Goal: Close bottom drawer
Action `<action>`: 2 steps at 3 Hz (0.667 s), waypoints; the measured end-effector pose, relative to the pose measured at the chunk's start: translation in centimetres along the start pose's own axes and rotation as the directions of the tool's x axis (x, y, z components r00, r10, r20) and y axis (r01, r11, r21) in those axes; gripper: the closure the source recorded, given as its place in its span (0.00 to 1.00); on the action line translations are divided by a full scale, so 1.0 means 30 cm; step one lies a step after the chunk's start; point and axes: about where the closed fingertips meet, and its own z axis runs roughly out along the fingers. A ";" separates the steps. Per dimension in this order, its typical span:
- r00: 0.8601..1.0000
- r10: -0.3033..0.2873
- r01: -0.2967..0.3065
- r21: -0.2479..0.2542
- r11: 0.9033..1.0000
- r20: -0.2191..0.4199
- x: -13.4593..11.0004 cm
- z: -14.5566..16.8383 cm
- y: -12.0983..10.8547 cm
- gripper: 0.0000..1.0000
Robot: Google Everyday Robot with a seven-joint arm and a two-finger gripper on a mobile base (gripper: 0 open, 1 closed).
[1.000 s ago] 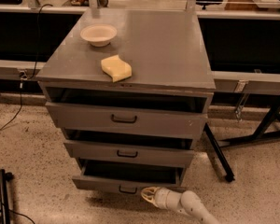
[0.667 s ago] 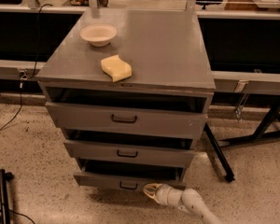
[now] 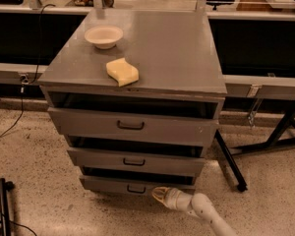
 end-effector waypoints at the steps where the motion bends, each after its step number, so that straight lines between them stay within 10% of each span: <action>1: 1.000 0.003 -0.003 0.005 1.000 0.008 0.000 0.005 -0.013 1.00; 2: 0.999 0.034 -0.034 -0.013 0.999 0.042 0.034 0.036 -0.008 1.00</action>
Offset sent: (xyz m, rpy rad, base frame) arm -0.0086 -0.0034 -0.0130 0.0396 0.0288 0.0333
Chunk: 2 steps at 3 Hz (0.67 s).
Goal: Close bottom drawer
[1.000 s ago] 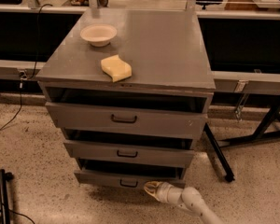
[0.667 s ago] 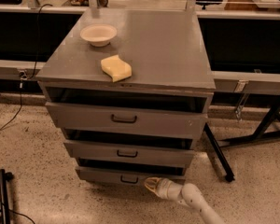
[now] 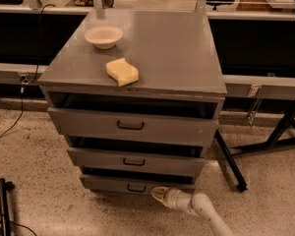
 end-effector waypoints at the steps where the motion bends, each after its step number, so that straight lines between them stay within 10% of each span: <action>1: 1.000 0.005 -0.005 0.005 1.000 0.005 0.004 -0.003 -0.012 1.00; 2: 1.000 0.010 -0.009 -0.032 0.999 0.022 0.003 -0.016 0.029 1.00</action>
Offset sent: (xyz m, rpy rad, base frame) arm -0.0270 -0.0031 -0.0017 0.0416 0.0331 0.0775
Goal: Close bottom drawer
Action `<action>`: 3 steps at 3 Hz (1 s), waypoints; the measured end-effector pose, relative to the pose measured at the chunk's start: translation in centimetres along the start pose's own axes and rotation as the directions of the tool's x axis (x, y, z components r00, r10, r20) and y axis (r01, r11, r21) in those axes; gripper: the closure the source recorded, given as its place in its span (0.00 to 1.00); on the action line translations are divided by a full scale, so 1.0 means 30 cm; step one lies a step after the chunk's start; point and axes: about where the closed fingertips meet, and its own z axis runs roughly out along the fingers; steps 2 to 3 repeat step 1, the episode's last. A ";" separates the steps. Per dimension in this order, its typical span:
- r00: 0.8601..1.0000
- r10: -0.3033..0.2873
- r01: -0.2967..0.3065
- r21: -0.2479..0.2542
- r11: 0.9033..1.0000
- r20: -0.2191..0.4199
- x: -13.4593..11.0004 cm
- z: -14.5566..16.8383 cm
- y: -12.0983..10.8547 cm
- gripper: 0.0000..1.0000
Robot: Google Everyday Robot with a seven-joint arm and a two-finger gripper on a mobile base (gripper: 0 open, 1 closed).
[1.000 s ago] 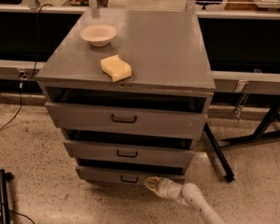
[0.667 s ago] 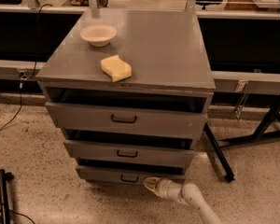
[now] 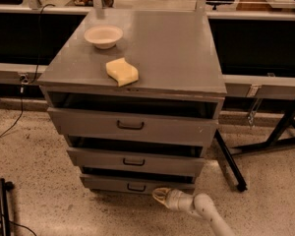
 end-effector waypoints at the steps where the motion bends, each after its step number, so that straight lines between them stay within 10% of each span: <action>1: 1.000 0.019 -0.019 -0.036 0.999 0.025 -0.026 -0.045 0.068 1.00; 3: 1.000 0.019 -0.019 -0.036 0.999 0.025 -0.026 -0.045 0.068 1.00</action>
Offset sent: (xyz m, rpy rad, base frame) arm 0.0000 0.0000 0.0000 0.0000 0.0000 0.0000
